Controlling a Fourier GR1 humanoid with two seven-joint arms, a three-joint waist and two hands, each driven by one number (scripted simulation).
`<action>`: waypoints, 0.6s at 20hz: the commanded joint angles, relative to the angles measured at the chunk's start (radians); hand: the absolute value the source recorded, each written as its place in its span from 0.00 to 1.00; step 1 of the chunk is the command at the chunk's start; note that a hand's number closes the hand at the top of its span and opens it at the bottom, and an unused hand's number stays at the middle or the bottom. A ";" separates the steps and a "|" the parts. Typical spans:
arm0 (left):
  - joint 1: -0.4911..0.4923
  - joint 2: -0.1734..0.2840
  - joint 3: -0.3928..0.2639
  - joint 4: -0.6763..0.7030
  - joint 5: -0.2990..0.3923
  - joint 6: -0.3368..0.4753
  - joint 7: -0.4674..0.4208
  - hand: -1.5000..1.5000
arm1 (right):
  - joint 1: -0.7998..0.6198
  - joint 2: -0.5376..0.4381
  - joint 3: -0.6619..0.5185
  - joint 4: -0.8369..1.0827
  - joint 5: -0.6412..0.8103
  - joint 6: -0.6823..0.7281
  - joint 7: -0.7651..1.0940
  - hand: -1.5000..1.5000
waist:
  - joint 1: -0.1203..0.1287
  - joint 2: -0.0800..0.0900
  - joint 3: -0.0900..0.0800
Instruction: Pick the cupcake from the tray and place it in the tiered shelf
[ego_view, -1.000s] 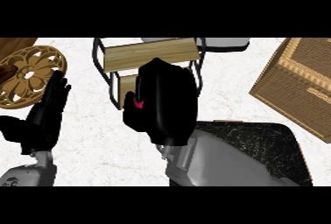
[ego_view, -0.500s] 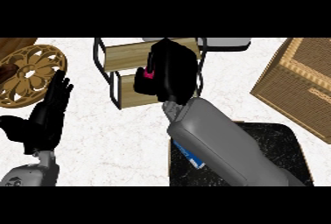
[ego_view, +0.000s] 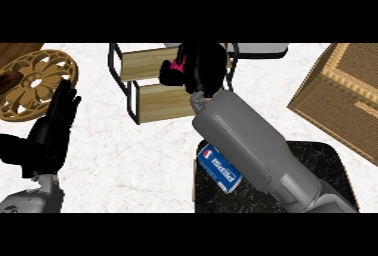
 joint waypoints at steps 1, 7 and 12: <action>-0.002 -0.050 -0.042 0.034 -0.045 0.035 -0.030 0.50 | 0.030 0.003 -0.042 0.080 -0.099 -0.167 -0.078 1.00 | 0.000 0.005 0.000; -0.026 -0.025 -0.016 0.031 -0.027 0.005 -0.003 0.50 | -0.050 0.003 -0.043 0.247 -0.311 -0.157 -0.251 0.00 | 0.010 0.006 0.000; 0.041 -0.002 0.020 -0.032 0.006 -0.027 -0.018 0.50 | -0.067 0.003 -0.075 0.197 -0.379 -0.160 -0.328 0.00 | -0.009 -0.003 0.000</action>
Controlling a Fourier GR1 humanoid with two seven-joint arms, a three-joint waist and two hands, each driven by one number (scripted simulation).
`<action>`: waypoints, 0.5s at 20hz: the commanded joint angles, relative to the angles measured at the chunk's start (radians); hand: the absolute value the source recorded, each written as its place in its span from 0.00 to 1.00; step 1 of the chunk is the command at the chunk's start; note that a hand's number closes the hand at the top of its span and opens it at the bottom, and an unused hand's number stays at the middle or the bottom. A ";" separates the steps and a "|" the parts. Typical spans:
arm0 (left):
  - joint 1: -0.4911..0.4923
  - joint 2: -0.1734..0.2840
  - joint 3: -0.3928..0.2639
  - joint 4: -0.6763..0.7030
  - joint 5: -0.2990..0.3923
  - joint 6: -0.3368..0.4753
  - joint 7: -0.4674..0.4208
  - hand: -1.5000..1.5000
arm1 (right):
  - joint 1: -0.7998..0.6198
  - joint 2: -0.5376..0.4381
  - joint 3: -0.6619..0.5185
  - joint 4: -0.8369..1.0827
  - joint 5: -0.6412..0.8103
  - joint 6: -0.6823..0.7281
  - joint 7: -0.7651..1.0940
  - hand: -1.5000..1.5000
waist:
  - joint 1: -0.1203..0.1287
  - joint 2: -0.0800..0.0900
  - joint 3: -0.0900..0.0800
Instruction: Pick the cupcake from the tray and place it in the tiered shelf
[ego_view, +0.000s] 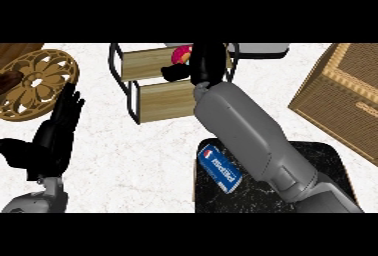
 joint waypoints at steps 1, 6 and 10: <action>0.012 0.016 0.025 0.024 0.010 -0.026 -0.033 0.50 | 0.025 0.001 0.042 0.025 -0.105 -0.080 -0.116 0.00 | 0.003 0.001 0.000; 0.002 0.006 0.031 0.021 -0.007 0.003 -0.001 0.50 | -0.045 0.000 -0.112 -0.042 -0.134 -0.065 -0.193 0.00 | -0.026 -0.006 0.000; -0.007 0.014 0.045 0.001 0.006 -0.006 0.031 0.50 | -0.017 -0.023 -0.130 -0.090 -0.081 -0.112 -0.123 0.00 | -0.035 -0.011 0.000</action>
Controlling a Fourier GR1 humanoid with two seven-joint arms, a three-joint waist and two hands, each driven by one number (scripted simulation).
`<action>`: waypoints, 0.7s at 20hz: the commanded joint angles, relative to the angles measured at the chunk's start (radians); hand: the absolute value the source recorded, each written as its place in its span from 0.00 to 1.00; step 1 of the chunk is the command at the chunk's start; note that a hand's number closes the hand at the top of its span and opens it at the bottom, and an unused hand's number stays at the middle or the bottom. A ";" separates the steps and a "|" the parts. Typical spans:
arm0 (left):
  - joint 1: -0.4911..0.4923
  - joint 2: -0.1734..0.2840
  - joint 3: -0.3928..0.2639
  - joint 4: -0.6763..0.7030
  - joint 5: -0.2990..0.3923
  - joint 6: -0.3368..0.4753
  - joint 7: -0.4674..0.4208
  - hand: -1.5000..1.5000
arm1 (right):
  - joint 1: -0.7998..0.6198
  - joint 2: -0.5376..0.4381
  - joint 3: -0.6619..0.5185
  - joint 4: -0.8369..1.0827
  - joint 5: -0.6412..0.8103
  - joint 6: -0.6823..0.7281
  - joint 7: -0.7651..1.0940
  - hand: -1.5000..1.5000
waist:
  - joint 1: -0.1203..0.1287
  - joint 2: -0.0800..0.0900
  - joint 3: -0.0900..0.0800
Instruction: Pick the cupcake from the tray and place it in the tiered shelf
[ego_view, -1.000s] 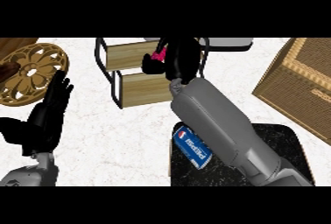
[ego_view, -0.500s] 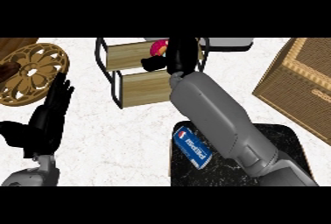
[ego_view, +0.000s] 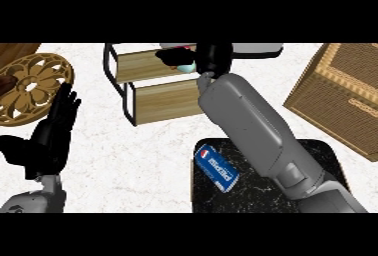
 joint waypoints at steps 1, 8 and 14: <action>0.096 -0.009 -0.010 -0.056 -0.009 -0.002 -0.006 0.50 | 0.055 -0.046 -0.029 -0.102 0.028 -0.028 0.044 0.00 | -0.014 -0.008 0.000; 0.038 0.021 0.031 -0.074 0.001 0.007 0.054 0.50 | 0.219 -0.148 -0.030 -0.373 0.114 -0.010 0.307 0.00 | -0.048 -0.019 0.000; 0.047 -0.015 0.021 0.007 -0.007 0.005 -0.036 0.50 | 0.494 -0.349 -0.063 -0.788 0.052 0.152 0.345 0.00 | -0.056 -0.014 0.000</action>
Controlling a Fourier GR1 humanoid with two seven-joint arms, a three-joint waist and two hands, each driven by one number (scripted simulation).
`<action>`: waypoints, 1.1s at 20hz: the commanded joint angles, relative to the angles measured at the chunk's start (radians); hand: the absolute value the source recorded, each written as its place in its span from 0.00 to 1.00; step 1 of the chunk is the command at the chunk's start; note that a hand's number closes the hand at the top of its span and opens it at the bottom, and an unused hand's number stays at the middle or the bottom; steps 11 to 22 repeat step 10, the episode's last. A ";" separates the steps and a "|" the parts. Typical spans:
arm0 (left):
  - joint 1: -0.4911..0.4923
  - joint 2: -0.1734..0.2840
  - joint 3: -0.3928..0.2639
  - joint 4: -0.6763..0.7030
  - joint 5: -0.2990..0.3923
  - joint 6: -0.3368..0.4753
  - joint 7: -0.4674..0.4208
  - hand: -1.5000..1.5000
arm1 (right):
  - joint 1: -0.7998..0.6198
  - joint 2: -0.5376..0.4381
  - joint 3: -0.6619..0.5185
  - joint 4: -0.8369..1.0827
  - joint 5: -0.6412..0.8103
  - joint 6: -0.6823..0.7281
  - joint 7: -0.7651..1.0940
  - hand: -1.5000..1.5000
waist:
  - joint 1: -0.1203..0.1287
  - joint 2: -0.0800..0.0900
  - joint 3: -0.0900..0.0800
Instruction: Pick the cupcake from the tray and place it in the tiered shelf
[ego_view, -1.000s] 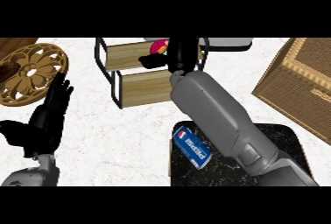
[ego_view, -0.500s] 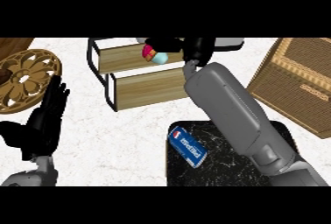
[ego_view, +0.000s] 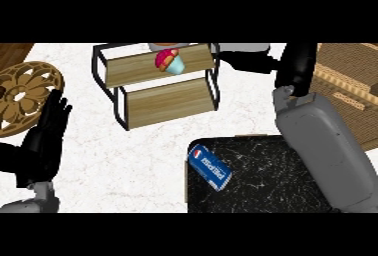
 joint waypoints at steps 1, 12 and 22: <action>0.068 -0.009 -0.027 -0.094 -0.006 -0.005 0.029 0.50 | 0.151 -0.127 -0.032 -0.270 -0.022 0.102 0.101 0.00 | 0.014 0.001 0.000; 0.001 -0.005 0.002 0.004 -0.001 -0.036 -0.025 0.50 | 0.462 -0.237 -0.201 -0.618 -0.193 0.229 0.002 0.00 | 0.033 0.013 0.000; 0.001 -0.005 0.002 0.004 -0.001 -0.036 -0.025 0.50 | 0.462 -0.237 -0.201 -0.618 -0.193 0.229 0.002 0.00 | 0.033 0.013 0.000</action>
